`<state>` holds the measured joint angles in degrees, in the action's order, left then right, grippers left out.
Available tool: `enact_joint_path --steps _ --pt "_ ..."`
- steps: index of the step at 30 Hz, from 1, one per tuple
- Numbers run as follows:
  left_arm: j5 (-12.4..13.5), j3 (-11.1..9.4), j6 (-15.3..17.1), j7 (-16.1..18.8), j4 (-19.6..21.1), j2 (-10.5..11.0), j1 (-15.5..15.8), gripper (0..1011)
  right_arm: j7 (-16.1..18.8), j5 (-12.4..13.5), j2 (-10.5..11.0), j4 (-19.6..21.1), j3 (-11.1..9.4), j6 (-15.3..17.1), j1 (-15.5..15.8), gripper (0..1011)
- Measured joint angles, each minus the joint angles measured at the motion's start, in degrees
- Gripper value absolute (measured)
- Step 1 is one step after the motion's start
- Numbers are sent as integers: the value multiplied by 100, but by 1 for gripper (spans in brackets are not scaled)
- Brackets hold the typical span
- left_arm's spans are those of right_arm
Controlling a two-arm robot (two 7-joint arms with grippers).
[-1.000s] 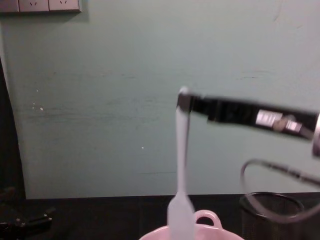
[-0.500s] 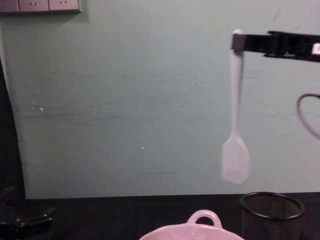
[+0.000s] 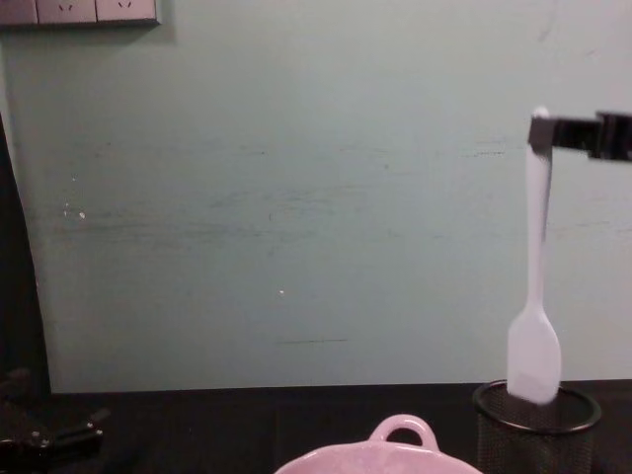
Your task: Use the one hand to pick up the spoon and stir the clear water in the bowl.
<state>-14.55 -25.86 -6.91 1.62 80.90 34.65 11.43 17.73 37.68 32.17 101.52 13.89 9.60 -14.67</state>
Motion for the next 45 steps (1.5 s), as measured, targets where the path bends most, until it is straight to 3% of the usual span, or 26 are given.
enact_joint_path --steps 14,36,40,45 --pt "0 0 0 0 0 0 0 1012 256 617 -290 -1020 -37 -186 97 98" --pt "0 0 0 0 0 0 0 1011 251 1551 -382 -1579 -29 -96 169 98" --pt "0 0 0 0 0 0 0 1011 233 1720 -384 -1643 -66 -138 214 150" --pt "0 0 0 0 0 0 0 1011 155 1810 -338 -1647 -102 -173 268 312"
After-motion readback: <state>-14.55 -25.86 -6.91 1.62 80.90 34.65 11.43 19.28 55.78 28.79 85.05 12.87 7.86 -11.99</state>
